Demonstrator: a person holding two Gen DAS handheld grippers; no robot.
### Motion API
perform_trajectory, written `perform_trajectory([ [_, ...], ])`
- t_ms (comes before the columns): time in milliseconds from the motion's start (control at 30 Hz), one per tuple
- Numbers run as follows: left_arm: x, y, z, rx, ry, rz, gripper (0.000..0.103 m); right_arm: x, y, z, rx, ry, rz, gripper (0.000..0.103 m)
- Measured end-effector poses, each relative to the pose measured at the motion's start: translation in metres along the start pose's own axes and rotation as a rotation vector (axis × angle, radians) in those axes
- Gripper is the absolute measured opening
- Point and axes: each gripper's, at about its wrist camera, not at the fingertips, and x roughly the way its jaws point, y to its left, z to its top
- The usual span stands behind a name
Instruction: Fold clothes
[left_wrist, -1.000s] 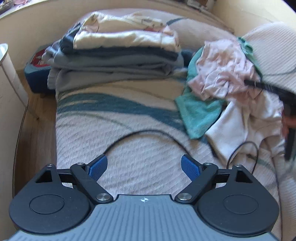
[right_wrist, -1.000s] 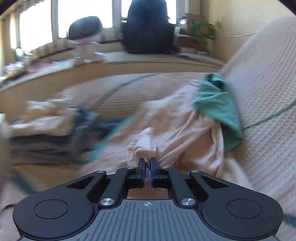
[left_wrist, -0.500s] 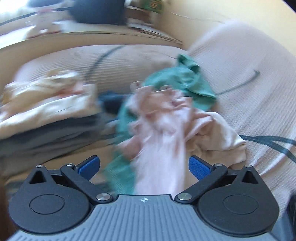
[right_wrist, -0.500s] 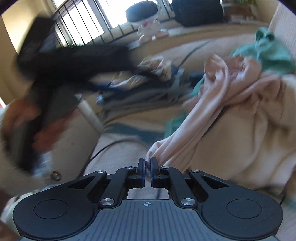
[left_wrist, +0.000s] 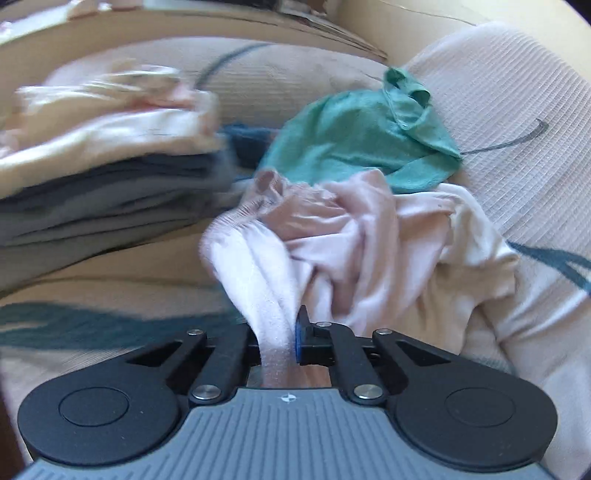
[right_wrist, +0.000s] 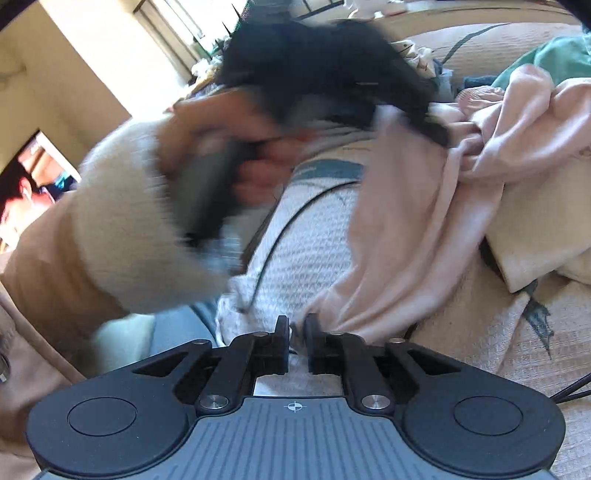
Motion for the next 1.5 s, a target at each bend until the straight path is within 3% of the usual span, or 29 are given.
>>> perform_trajectory([
  [100, -0.017, 0.029, -0.019, -0.029, 0.031, 0.09, 0.005, -0.002, -0.001, 0.007, -0.017, 0.016, -0.004, 0.017],
  [233, -0.044, 0.06, -0.057, -0.033, 0.073, 0.207, 0.005, -0.02, -0.003, 0.025, -0.062, -0.037, -0.07, 0.023],
  [300, -0.055, 0.069, -0.075, -0.031, 0.102, 0.263, 0.005, -0.029, -0.01, 0.038, -0.086, -0.087, -0.128, 0.033],
  [400, -0.067, 0.085, -0.093, -0.089, 0.154, 0.283, 0.008, -0.033, -0.018, 0.062, -0.147, -0.149, -0.222, 0.036],
  [467, -0.069, 0.089, -0.099, -0.106, 0.164, 0.287, 0.02, -0.028, -0.024, 0.08, -0.171, -0.188, -0.259, 0.036],
  [500, -0.07, 0.091, -0.1, -0.113, 0.163, 0.292, 0.034, -0.025, -0.029, 0.092, -0.178, -0.204, -0.273, 0.036],
  [567, -0.075, 0.097, -0.1, -0.145, 0.139, 0.29, 0.048, -0.021, -0.039, 0.11, -0.185, -0.237, -0.284, 0.036],
  [667, -0.088, 0.111, -0.09, -0.226, 0.057, 0.261, 0.055, -0.006, -0.05, 0.142, -0.195, -0.261, -0.284, 0.036],
  [733, -0.094, 0.12, -0.083, -0.252, 0.005, 0.275, 0.065, 0.013, -0.057, 0.16, -0.232, -0.238, -0.284, 0.036],
  [800, -0.095, 0.129, -0.076, -0.27, -0.029, 0.282, 0.066, 0.035, -0.062, 0.174, -0.283, -0.183, -0.291, 0.036],
  [1000, -0.076, 0.139, -0.062, -0.28, -0.002, 0.242, 0.066, 0.093, -0.07, 0.181, -0.519, 0.019, -0.326, 0.036],
  [1233, -0.041, 0.145, -0.053, -0.294, 0.041, 0.19, 0.063, 0.146, -0.086, 0.184, -0.56, 0.201, -0.362, 0.035],
  [1267, -0.036, 0.146, -0.054, -0.3, 0.045, 0.188, 0.06, 0.149, -0.087, 0.182, -0.551, 0.206, -0.366, 0.034],
  [1300, -0.031, 0.147, -0.054, -0.302, 0.04, 0.191, 0.044, 0.15, -0.086, 0.18, -0.539, 0.203, -0.367, 0.028],
  [1333, -0.029, 0.146, -0.054, -0.291, 0.021, 0.198, 0.02, 0.149, -0.086, 0.178, -0.526, 0.198, -0.368, 0.02],
  [1367, -0.028, 0.145, -0.054, -0.284, 0.002, 0.198, 0.013, 0.149, -0.085, 0.175, -0.513, 0.193, -0.368, 0.012],
  [1500, -0.043, 0.141, -0.053, -0.288, -0.043, 0.153, 0.008, 0.118, -0.072, 0.163, -0.49, 0.099, -0.413, 0.008],
])
